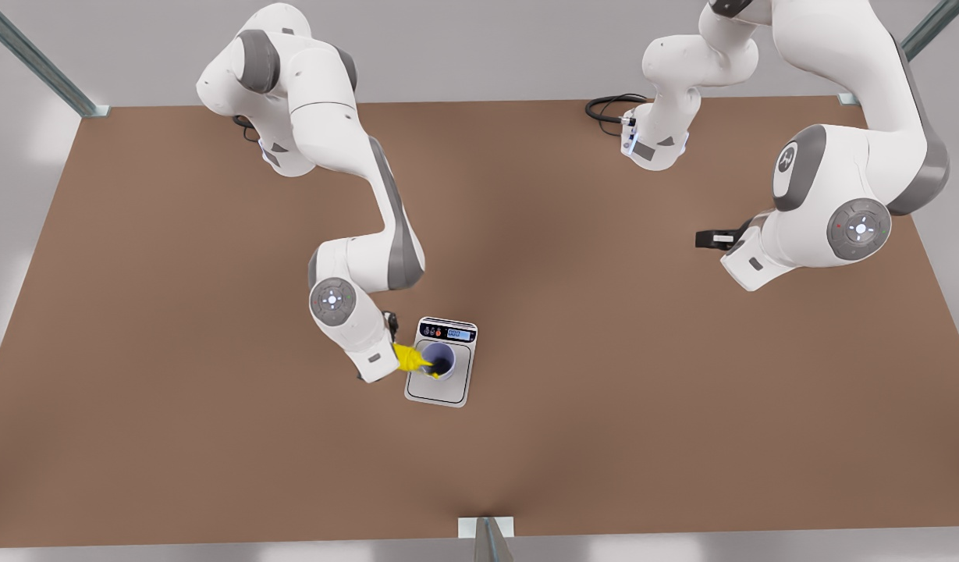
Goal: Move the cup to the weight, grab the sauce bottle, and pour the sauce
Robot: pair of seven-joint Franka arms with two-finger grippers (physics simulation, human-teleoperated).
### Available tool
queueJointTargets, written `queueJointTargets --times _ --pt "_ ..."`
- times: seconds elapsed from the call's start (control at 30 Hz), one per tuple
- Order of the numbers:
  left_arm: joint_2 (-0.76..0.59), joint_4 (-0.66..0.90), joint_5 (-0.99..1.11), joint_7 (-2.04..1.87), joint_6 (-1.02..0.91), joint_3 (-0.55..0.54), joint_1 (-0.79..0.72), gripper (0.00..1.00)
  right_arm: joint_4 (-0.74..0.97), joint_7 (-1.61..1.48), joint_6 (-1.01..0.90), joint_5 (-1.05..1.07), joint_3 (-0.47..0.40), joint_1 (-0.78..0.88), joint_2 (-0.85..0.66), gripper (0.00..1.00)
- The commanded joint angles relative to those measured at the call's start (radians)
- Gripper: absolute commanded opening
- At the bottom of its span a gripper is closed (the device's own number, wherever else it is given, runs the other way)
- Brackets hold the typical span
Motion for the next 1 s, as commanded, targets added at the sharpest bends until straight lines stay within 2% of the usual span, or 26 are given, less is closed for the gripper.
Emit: queueJointTargets --times 0.0,0.13,0.37,0.87,0.97 --pt "-0.002 0.0 0.001 0.042 -0.001 -0.001 0.0 1.0 0.002 0.185 -0.005 -0.079 -0.006 0.002 -0.003 0.55" --pt "-0.001 -0.001 0.001 0.042 -0.001 -0.001 0.0 1.0 0.005 0.178 -0.005 -0.174 -0.068 0.047 0.016 0.55" --pt "-0.001 -0.001 0.001 0.042 0.001 -0.001 0.0 1.0 0.006 0.171 -0.005 -0.194 -0.138 0.153 0.079 0.55" --pt "-0.002 0.0 0.001 0.042 -0.001 -0.001 0.0 1.0 -0.012 0.147 -0.005 -0.254 -0.14 0.199 0.102 0.55" --pt "-0.002 0.0 0.001 0.042 -0.001 -0.001 0.0 1.0 -0.012 0.145 -0.005 -0.294 -0.166 0.225 0.12 0.55"
